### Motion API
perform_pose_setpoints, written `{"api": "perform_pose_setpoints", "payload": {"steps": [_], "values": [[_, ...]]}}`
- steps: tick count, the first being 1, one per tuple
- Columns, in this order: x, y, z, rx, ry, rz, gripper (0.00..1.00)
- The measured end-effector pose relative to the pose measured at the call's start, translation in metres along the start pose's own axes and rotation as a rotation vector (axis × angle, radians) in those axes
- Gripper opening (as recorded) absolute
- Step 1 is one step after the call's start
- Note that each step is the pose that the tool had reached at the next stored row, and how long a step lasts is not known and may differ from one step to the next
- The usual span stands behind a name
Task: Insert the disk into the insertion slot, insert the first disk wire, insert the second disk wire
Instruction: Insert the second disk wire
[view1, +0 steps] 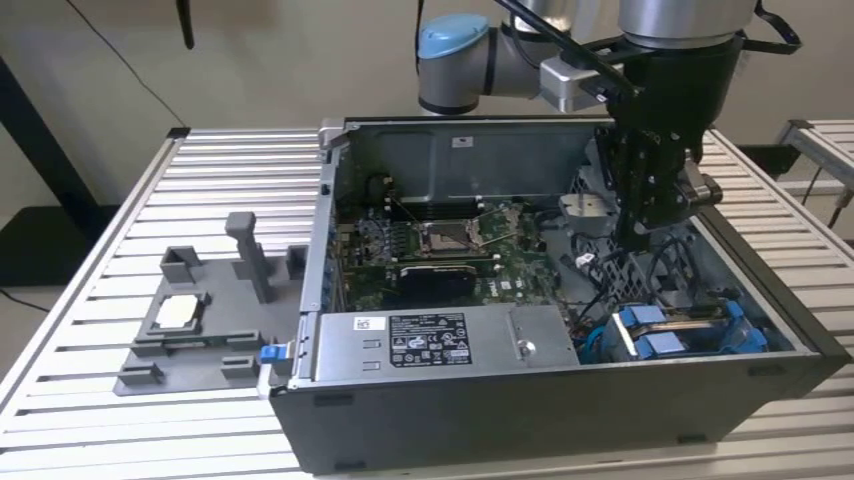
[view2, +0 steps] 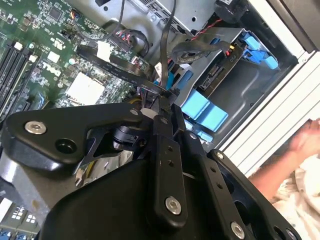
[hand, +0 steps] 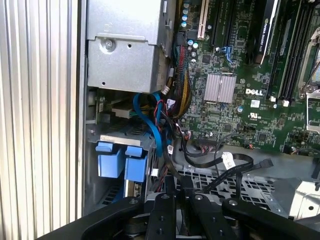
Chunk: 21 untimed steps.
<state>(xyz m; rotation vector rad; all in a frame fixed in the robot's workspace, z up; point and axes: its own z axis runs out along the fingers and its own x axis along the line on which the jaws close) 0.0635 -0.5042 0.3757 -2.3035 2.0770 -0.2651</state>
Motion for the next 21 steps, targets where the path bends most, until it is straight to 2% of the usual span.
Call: {"api": "perform_pose_setpoints", "payload": {"steps": [5,7,8,9,11,12,13,14,21], "values": [[-0.0003,0.0,0.0001,0.0,0.0008,0.0,0.17],[-0.0007,0.0,0.0,-0.0005,0.0055,-0.001,0.19],[-0.0013,0.0,0.0001,-0.0009,0.01,-0.001,0.25],[-0.0021,0.0,0.0002,-0.0017,0.0183,-0.003,0.25],[-0.0056,-0.0001,0.0006,-0.0042,0.0438,-0.006,0.25],[-0.0073,-0.0002,0.0008,-0.0051,0.0535,-0.008,0.25],[-0.0085,-0.0002,0.0009,-0.0057,0.0601,-0.009,0.25],[-0.0094,-0.0002,0.001,-0.0058,0.0625,-0.009,0.25],[-0.0107,0.0006,0.0015,-0.0023,0.0633,-0.009,0.25]]}}
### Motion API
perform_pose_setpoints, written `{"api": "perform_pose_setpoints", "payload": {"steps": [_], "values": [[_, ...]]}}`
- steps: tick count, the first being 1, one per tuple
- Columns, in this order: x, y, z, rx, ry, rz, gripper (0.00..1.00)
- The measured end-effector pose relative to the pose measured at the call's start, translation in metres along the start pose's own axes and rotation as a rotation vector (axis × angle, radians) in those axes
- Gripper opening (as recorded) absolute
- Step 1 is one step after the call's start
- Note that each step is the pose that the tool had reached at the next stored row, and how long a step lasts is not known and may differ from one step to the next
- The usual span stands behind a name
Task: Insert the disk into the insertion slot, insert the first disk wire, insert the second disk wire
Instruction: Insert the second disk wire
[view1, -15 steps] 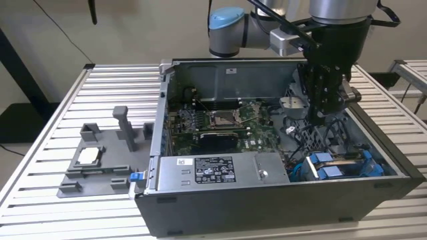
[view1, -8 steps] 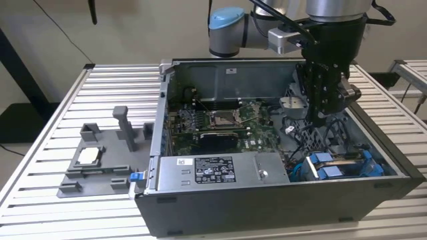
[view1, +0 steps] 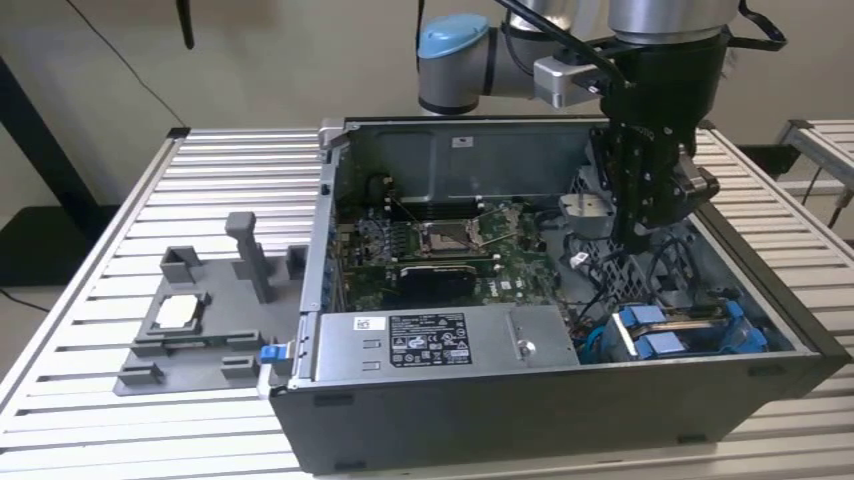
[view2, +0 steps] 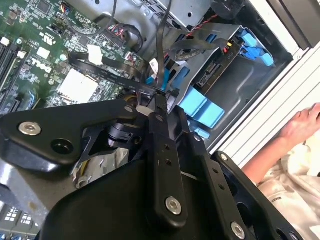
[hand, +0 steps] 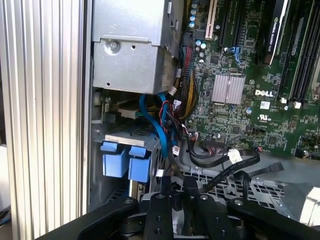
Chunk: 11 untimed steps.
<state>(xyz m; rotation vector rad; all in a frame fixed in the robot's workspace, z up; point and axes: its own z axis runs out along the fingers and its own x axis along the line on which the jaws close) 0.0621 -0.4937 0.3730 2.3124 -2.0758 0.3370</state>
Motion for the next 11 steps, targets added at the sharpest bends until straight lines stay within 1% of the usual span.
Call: {"api": "perform_pose_setpoints", "payload": {"steps": [2,3,11], "values": [[0.0,0.0,0.0001,0.0001,-0.0001,0.0,0.23],[0.0,0.0,0.0001,0.0,-0.0002,0.0,0.16],[0.0011,0.0002,0.001,0.0001,0.0002,0.0,0.16]]}}
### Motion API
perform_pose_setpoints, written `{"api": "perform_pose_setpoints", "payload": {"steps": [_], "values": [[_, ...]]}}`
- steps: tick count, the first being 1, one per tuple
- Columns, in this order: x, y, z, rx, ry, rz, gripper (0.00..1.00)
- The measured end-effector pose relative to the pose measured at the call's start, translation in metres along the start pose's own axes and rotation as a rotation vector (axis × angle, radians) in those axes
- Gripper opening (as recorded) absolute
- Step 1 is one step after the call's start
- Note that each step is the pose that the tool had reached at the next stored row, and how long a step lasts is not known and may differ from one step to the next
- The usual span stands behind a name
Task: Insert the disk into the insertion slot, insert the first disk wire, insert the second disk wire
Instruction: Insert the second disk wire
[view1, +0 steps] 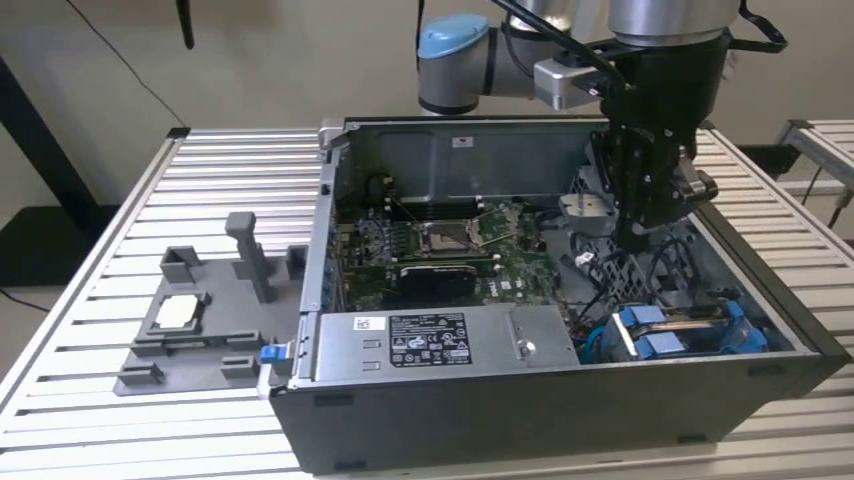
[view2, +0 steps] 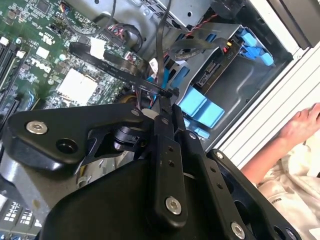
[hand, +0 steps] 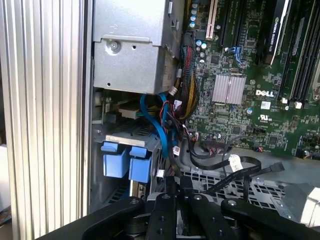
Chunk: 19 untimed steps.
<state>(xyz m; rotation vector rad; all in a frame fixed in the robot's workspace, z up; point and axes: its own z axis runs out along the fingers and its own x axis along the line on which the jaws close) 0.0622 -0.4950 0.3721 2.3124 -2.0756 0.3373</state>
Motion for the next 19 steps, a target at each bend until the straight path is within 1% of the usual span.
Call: {"api": "perform_pose_setpoints", "payload": {"steps": [3,5,11,16,19], "values": [[0.0015,-0.0002,0.0011,-0.0001,0.0002,0.0,0.16],[0.005,-0.0011,0.0028,-0.0009,-0.0002,0.0,0.16],[0.0154,-0.0029,0.0069,-0.002,-0.0062,0.001,0.16],[0.0185,-0.0042,0.0081,-0.0038,-0.0064,0.005,0.16],[0.0214,-0.0043,0.0088,-0.0062,-0.0066,0.008,0.16]]}}
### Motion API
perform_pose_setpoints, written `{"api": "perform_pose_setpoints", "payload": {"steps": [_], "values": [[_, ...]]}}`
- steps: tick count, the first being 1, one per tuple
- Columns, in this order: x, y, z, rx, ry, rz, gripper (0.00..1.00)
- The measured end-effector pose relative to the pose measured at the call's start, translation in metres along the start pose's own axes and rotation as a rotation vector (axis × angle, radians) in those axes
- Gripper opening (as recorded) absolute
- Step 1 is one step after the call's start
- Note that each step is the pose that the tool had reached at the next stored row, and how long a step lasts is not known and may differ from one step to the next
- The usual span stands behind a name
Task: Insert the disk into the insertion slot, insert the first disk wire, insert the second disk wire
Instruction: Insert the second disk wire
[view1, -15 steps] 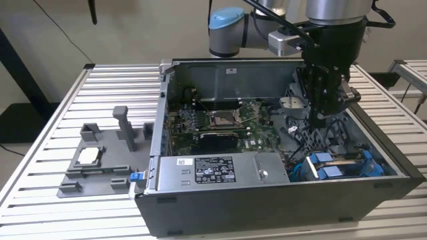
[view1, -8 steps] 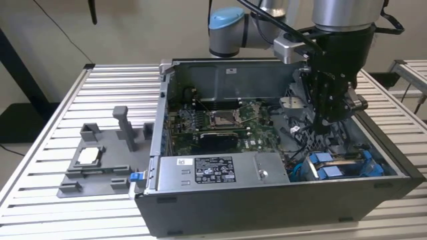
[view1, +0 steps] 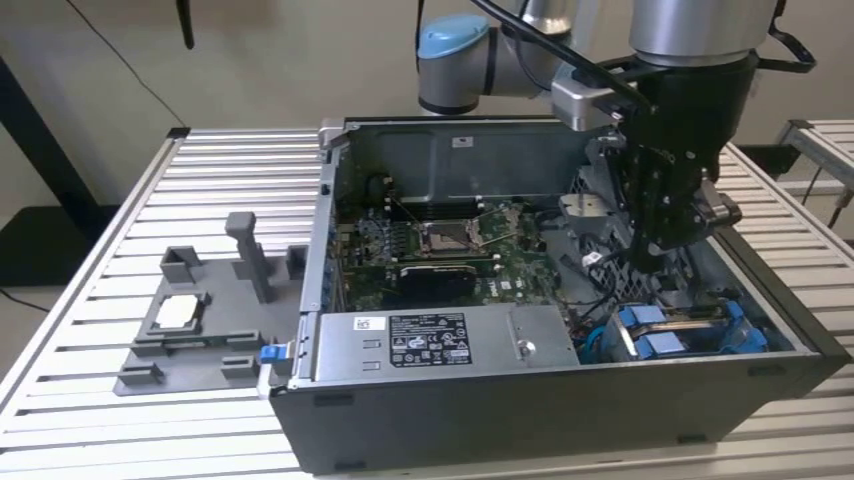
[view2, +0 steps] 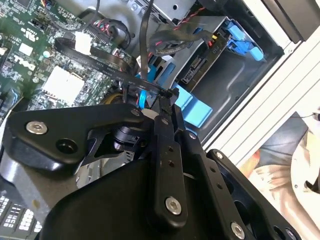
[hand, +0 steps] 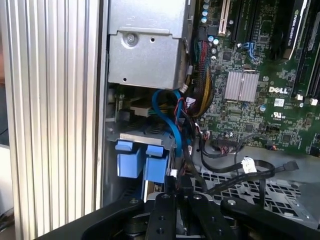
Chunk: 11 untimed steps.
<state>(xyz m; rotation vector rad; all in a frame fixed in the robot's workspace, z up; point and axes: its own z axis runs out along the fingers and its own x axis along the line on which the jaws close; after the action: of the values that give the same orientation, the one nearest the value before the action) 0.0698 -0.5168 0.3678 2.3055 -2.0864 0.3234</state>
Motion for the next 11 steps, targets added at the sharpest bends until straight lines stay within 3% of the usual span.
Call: {"api": "perform_pose_setpoints", "payload": {"steps": [4,11], "values": [[0.0033,-0.0011,0.0009,-0.003,-0.0033,0.002,0.16],[0.0128,-0.0089,0.0042,-0.0094,-0.013,0.002,0.16]]}}
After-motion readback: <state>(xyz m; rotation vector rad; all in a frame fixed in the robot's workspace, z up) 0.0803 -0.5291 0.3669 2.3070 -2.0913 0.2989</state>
